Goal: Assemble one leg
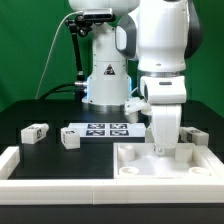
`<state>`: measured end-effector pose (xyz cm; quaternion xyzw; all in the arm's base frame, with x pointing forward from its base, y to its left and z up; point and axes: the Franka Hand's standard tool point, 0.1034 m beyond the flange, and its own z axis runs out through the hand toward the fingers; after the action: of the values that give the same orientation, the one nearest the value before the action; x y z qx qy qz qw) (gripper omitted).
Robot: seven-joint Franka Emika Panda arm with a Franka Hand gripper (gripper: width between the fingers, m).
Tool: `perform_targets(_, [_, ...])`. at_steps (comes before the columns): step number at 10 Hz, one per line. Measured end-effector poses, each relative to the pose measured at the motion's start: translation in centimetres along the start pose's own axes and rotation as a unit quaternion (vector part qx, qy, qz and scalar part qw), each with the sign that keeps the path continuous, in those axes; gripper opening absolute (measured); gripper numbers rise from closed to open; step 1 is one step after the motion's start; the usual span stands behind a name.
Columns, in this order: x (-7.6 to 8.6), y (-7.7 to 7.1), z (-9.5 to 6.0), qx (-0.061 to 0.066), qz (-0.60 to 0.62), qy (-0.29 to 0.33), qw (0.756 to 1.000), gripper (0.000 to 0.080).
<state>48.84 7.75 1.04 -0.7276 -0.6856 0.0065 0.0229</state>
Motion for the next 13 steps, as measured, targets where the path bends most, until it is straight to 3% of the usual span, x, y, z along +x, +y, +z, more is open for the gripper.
perform_targets(2, [0.0, 0.0, 0.0, 0.000, 0.001, 0.000, 1.000, 0.0358])
perform_targets(3, [-0.1, 0.0, 0.0, 0.000, 0.001, 0.000, 1.000, 0.0358])
perform_targets(4, [-0.1, 0.0, 0.0, 0.000, 0.001, 0.000, 1.000, 0.0540])
perform_targets(5, [-0.1, 0.0, 0.0, 0.000, 0.001, 0.000, 1.000, 0.0615])
perform_targets(10, [-0.1, 0.0, -0.1, 0.000, 0.003, 0.000, 1.000, 0.0649])
perform_targets(13, [2.1, -0.5, -4.1, -0.028, 0.041, -0.005, 0.999, 0.0649])
